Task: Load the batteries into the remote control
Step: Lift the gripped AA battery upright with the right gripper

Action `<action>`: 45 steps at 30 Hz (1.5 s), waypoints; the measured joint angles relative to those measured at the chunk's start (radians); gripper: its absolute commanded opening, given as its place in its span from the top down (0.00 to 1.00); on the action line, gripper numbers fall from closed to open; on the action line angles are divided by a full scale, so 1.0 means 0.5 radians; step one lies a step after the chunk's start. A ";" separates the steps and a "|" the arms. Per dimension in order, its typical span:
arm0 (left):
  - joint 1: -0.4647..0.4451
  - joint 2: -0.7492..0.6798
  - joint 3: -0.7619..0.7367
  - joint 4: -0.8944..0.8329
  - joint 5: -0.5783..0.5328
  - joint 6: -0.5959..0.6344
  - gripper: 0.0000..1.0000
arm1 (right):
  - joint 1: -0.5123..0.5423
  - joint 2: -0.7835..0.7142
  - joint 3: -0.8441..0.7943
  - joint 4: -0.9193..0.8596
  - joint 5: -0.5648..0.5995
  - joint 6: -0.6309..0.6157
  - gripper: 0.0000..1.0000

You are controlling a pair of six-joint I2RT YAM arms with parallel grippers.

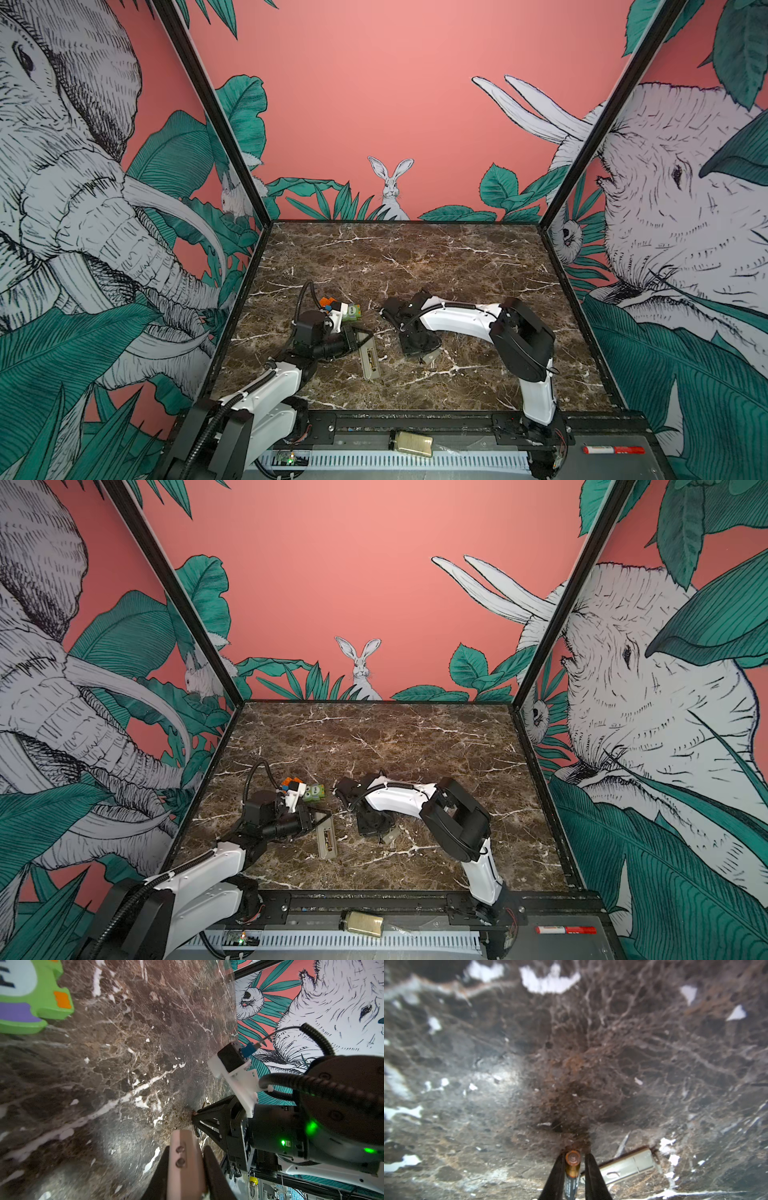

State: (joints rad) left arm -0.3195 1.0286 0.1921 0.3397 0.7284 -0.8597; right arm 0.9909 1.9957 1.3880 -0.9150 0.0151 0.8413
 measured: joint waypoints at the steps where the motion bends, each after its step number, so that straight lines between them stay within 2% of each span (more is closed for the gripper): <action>1: -0.002 0.000 0.001 -0.001 -0.005 0.001 1.00 | -0.002 0.000 0.000 -0.002 0.001 -0.004 0.78; 24: -0.031 0.089 0.082 -0.047 -0.024 0.050 1.00 | -0.021 -0.014 -0.021 0.056 -0.003 -0.031 0.81; 39: -0.038 0.120 0.108 -0.048 -0.024 0.067 1.00 | -0.037 -0.028 -0.040 0.095 -0.050 -0.041 0.92; 45: -0.040 0.128 0.117 -0.049 -0.027 0.068 1.00 | -0.037 -0.044 -0.058 0.115 -0.054 -0.056 1.00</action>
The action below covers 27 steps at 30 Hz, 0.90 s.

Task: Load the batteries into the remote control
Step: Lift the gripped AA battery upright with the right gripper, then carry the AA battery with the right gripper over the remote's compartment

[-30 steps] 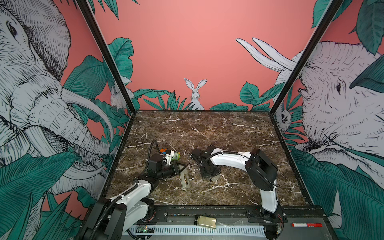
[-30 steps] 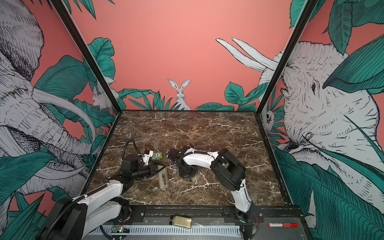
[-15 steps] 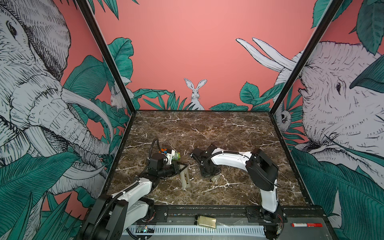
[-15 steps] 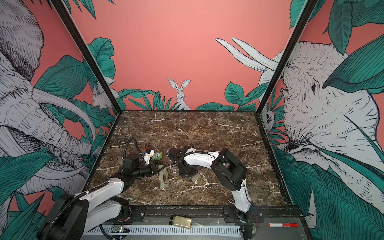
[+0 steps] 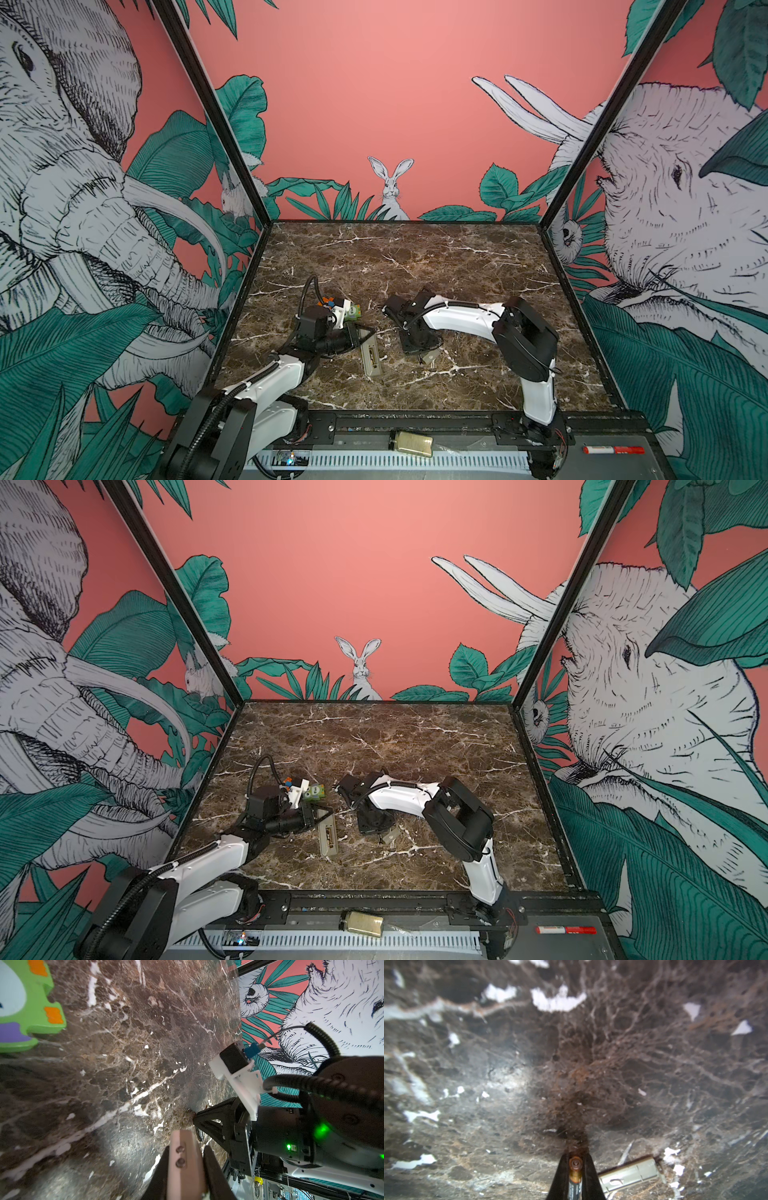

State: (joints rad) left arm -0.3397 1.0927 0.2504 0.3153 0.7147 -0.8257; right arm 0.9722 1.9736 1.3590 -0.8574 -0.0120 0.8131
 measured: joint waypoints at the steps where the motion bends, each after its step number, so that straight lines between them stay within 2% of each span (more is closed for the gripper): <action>1: 0.000 0.009 0.010 0.001 -0.004 -0.002 1.00 | 0.000 -0.004 -0.005 0.014 0.001 -0.009 1.00; 12: 0.000 0.128 0.092 0.130 -0.036 -0.046 1.00 | 0.009 -0.121 -0.074 0.273 0.002 -0.098 1.00; 19: 0.000 0.220 0.123 0.184 -0.050 -0.076 1.00 | 0.038 -0.366 -0.259 0.517 0.031 -0.170 1.00; 27: -0.001 0.307 0.153 0.249 -0.055 -0.115 1.00 | 0.046 -0.431 -0.256 0.671 0.066 -0.220 1.00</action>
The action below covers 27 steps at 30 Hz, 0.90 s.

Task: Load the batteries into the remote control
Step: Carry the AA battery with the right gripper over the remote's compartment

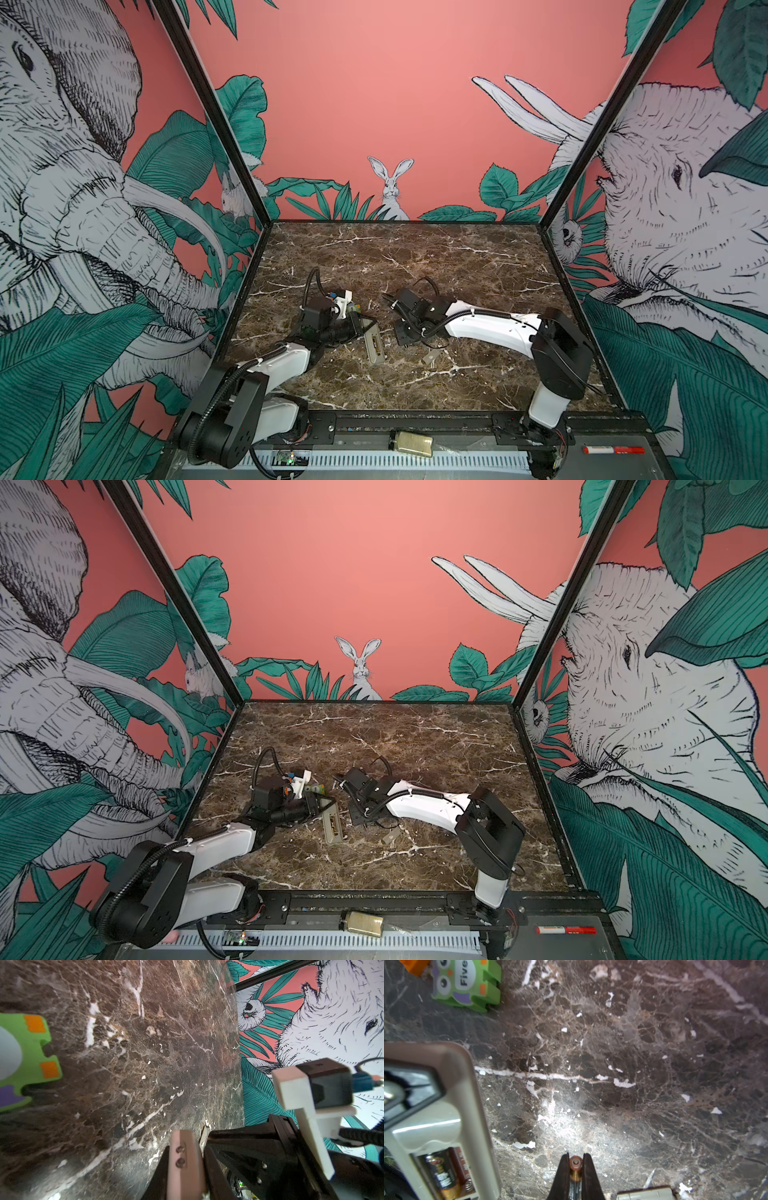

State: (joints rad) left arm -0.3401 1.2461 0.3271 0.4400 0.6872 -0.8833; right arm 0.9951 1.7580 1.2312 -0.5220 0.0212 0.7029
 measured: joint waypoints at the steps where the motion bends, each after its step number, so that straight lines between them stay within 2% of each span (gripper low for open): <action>1: 0.000 0.005 0.011 0.003 -0.001 -0.002 1.00 | 0.000 -0.008 0.001 0.007 0.005 -0.002 1.00; 14: 0.000 0.018 0.109 -0.004 0.008 -0.031 1.00 | 0.013 -0.323 -0.109 0.333 0.026 -0.032 1.00; 27: 0.000 0.026 0.166 0.011 0.021 -0.138 1.00 | 0.018 -0.347 -0.205 0.750 -0.143 -0.069 1.00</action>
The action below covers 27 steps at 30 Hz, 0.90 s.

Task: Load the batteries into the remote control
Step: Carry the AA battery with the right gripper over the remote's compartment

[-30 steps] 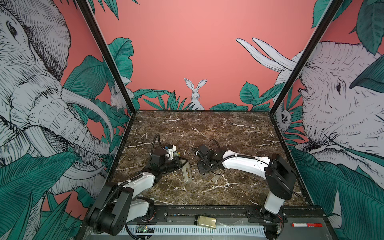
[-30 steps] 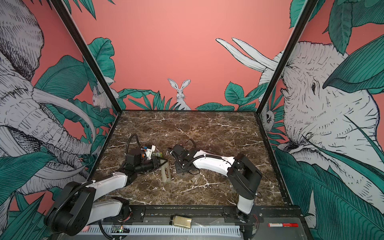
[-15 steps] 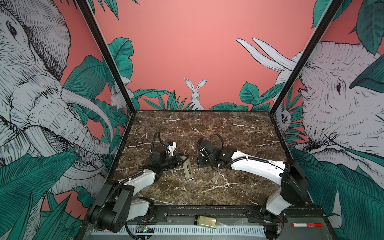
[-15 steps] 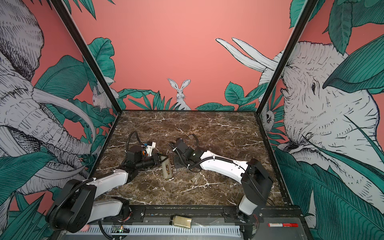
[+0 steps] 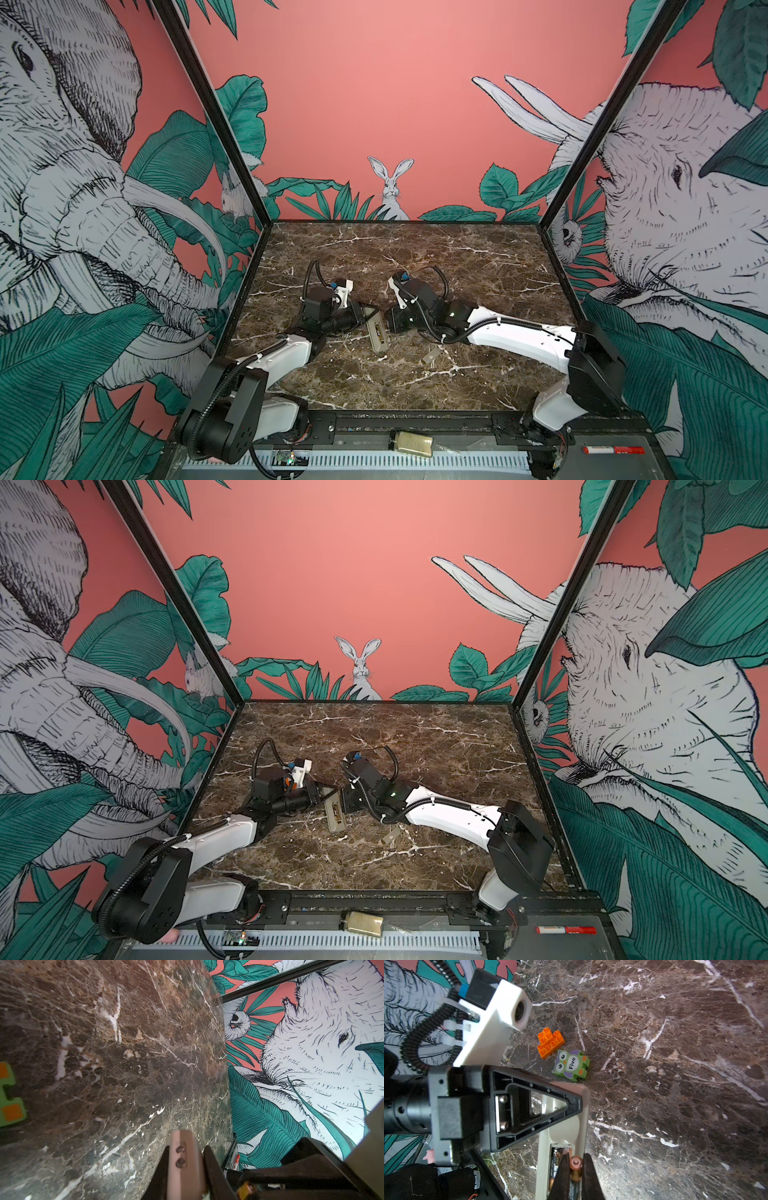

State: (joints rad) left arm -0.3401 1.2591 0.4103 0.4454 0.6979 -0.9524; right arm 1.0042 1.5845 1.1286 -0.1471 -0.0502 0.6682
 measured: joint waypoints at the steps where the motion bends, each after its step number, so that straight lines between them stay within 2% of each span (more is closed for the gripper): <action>1: 0.000 0.000 0.000 0.006 0.000 -0.014 1.00 | 0.001 0.000 -0.001 0.022 -0.015 -0.003 1.00; 27: -0.002 -0.037 0.002 0.112 0.002 -0.211 1.00 | 0.004 -0.070 -0.161 0.242 -0.028 -0.011 1.00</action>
State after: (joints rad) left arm -0.3408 1.2404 0.4110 0.5014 0.6987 -1.0576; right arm 1.0061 1.5494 1.0481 -0.0261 -0.0643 0.6624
